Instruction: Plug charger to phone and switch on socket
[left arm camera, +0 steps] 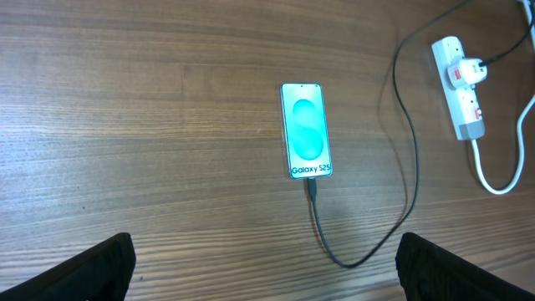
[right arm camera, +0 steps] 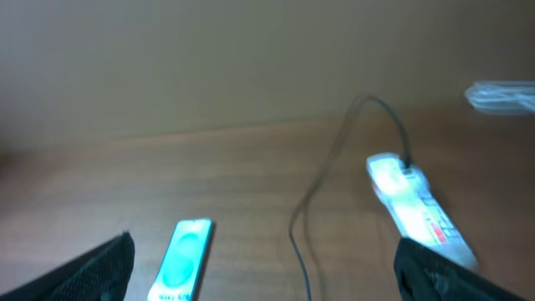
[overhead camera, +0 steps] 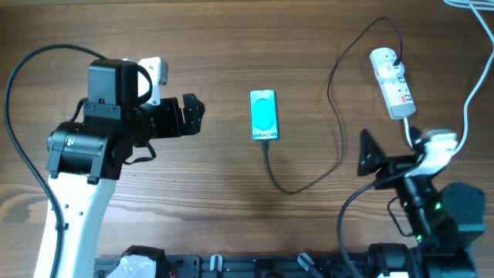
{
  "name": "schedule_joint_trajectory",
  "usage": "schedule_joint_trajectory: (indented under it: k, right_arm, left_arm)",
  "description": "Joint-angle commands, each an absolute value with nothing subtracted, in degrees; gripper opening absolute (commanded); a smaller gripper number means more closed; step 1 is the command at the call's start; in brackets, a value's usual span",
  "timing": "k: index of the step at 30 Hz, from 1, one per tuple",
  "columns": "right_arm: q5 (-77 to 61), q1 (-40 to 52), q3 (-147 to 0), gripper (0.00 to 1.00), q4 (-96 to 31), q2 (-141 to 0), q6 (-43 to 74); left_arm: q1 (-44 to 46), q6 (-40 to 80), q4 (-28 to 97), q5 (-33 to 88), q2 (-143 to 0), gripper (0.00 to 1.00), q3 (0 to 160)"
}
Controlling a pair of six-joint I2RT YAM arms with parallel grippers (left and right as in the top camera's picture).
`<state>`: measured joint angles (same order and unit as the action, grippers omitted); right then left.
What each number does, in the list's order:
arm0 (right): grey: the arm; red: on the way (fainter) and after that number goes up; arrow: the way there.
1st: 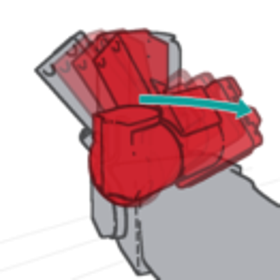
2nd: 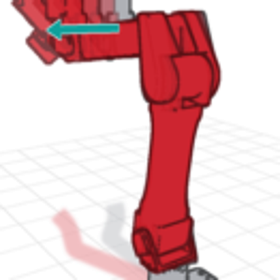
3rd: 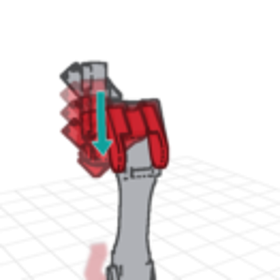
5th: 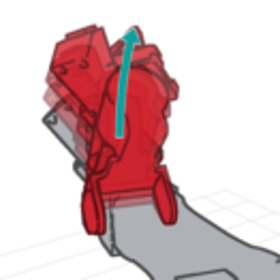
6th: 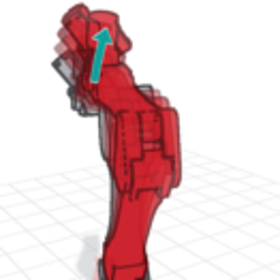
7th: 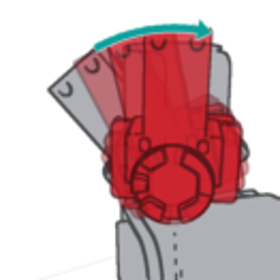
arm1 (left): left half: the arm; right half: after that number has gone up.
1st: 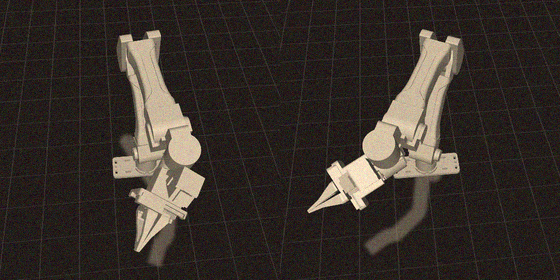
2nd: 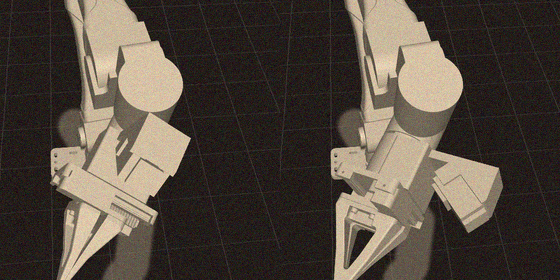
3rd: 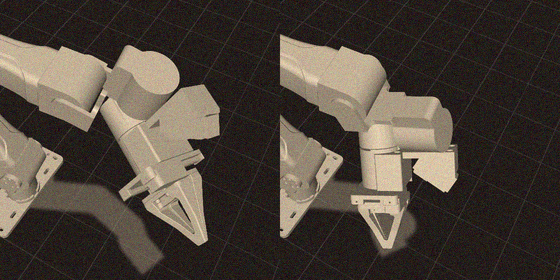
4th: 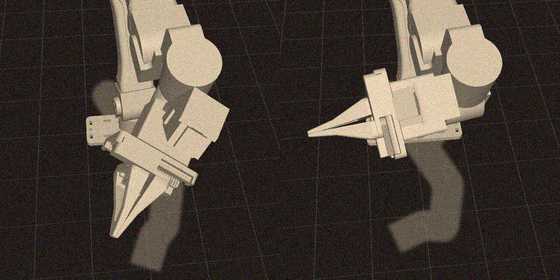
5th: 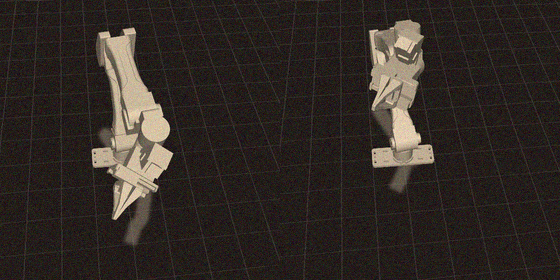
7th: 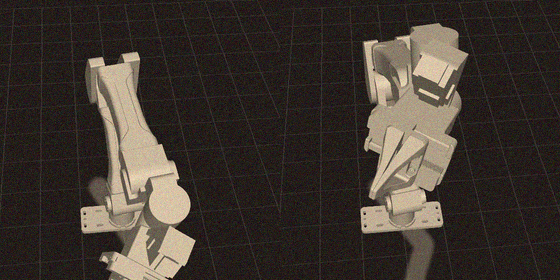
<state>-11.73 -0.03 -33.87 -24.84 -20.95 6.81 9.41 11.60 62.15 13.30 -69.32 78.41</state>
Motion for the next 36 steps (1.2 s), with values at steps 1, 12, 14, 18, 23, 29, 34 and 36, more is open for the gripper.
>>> schedule_joint_trajectory:
  k: [1, 12, 14, 18, 23, 29, 34, 36]
  right_arm:
    - [-18.8, 0.2, -24.6, 1.00, -18.2, -15.5, -1.5]
    - [-9.0, 2.1, -7.8, 1.00, -3.8, -2.3, 9.4]
    - [-9.0, 2.8, -6.4, 1.00, -3.4, -1.0, 8.9]
    - [-11.2, 3.4, -4.3, 1.00, -2.6, -0.2, 3.4]
    - [-12.5, 3.4, -2.2, 1.00, 0.5, -0.2, -1.5]
    - [-10.2, 3.4, -0.3, 1.00, 3.6, -0.2, -1.5]
    - [-8.6, 2.8, -0.3, 1.00, 2.4, -0.2, -2.2]
    - [-8.5, 2.6, -0.3, 1.00, 0.6, -0.2, -3.4]
  left_arm:
    - [9.5, 10.7, 62.2, 13.0, -69.2, 1.00, 78.3]
    - [9.5, 10.7, 62.2, 13.0, -69.2, 1.00, 78.3]
    - [9.5, 10.7, 62.2, 13.0, -69.2, 1.00, 78.3]
    - [9.5, 10.7, 62.2, 13.0, -69.2, 1.00, 78.3]
    - [9.5, 10.7, 62.2, 13.0, -69.2, 1.00, 78.3]
    - [9.5, 10.7, 62.2, 13.0, -69.2, 1.00, 78.3]
    - [9.5, 10.7, 62.2, 13.0, -69.2, 1.00, 78.3]
    - [9.5, 10.7, 62.2, 13.0, -69.2, 1.00, 78.3]
